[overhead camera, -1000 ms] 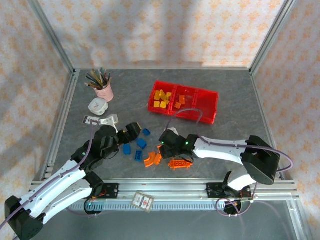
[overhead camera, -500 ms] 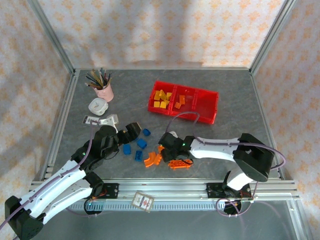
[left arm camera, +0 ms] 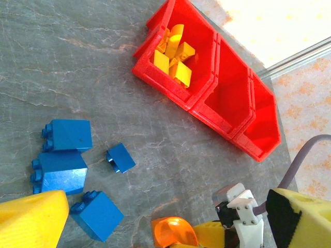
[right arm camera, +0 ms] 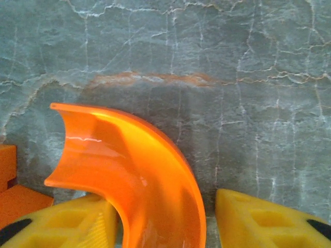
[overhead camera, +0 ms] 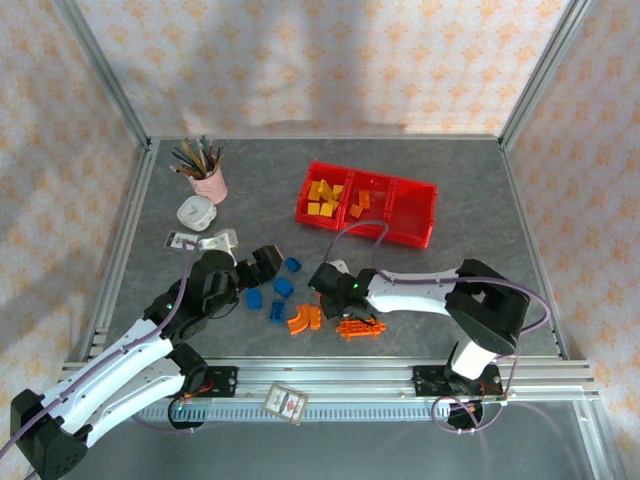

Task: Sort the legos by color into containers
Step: Pick up the lego from the bottom-center of the table, then place the lego in the container.

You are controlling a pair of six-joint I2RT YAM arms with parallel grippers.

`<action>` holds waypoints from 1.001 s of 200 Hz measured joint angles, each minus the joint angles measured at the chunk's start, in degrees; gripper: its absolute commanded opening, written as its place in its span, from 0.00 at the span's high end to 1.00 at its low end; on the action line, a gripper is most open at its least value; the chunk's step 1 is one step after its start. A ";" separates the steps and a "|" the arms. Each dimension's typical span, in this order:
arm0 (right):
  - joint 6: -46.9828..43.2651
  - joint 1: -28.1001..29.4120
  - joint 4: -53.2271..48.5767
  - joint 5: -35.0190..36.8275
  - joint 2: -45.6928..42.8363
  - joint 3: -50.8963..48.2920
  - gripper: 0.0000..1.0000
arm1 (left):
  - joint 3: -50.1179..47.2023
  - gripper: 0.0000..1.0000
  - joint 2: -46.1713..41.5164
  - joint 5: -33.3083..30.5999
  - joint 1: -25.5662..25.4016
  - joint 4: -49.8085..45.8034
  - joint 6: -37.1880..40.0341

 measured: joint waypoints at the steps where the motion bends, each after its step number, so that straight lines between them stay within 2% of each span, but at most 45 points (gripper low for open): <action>1: 0.04 0.00 -0.04 0.07 0.00 0.00 0.54 | 0.00 0.01 0.00 0.00 0.02 0.00 0.00; 41: 0.92 0.09 -0.61 1.33 0.00 0.00 0.63 | 0.00 0.01 0.09 0.00 0.02 0.00 0.02; 77: 1.27 -0.87 -0.72 1.38 -0.79 0.00 0.64 | 0.28 0.01 1.68 0.02 0.02 0.02 0.48; 110: 1.25 -4.11 -1.11 1.33 -5.75 0.35 0.64 | 1.60 0.01 3.34 0.07 0.02 0.09 1.46; 126: 1.20 -6.69 -1.60 1.44 -8.28 1.60 0.64 | 2.51 0.01 4.44 0.09 0.02 0.17 1.68; 163: 0.11 -16.92 -2.12 2.58 -9.33 8.81 0.63 | 4.70 0.01 8.31 0.68 0.02 2.29 2.95; 200: -1.64 -26.10 -1.38 3.96 -3.98 17.25 0.63 | 7.45 0.01 13.73 1.79 0.04 4.50 4.48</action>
